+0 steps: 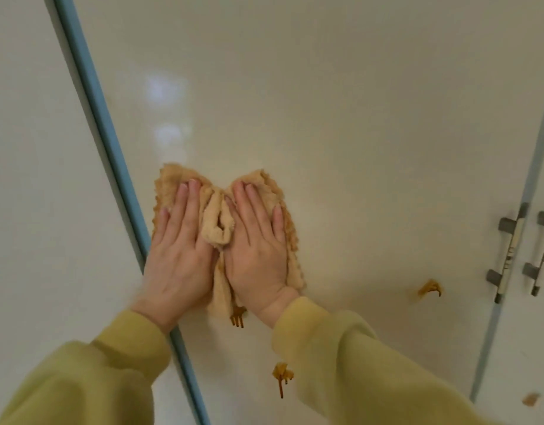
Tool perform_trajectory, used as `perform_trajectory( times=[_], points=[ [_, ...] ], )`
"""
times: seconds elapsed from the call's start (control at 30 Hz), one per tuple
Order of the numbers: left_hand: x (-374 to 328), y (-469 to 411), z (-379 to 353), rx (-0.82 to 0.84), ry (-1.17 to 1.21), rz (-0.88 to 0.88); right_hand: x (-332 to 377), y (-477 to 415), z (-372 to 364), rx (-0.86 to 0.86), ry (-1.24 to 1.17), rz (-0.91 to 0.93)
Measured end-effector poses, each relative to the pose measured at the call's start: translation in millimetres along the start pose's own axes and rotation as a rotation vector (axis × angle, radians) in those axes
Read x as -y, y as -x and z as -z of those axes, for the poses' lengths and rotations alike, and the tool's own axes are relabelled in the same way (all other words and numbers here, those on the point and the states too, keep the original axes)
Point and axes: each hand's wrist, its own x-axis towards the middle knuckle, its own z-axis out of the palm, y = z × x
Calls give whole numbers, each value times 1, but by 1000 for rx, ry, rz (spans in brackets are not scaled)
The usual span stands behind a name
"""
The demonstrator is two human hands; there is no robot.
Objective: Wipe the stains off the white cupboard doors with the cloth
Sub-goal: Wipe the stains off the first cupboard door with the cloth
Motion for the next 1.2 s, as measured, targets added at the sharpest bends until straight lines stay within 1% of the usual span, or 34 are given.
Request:
perform_trajectory(
  times=[0.1, 0.2, 0.3, 0.43, 0.57, 0.67, 0.77, 1.0, 1.2],
  points=[
    [24, -8, 10, -33, 39, 90, 27, -26, -6, -4, -13, 27],
    [28, -5, 7, -71, 72, 158, 33, -31, -6, 0, -11, 35],
    [19, 0, -1, -121, 110, 238, 28, -25, -6, 18, -7, 74],
    [3, 8, -8, -189, 132, 281, 17, -14, -3, 35, -37, 157],
    [-18, 8, -12, -197, 146, 338, -2, -8, 6, 56, -52, 220],
    [-38, 8, -18, -187, 104, 345, -22, -1, 14, 54, -22, 258],
    [-70, 10, -30, -164, 135, 369, -52, 13, 24, 41, -20, 281],
    [-166, 2, -64, -155, 124, 377, -140, 43, 60, 13, -62, 268],
    [-230, -9, -81, -93, 145, 369, -204, 65, 86, 25, -35, 246]
  ],
)
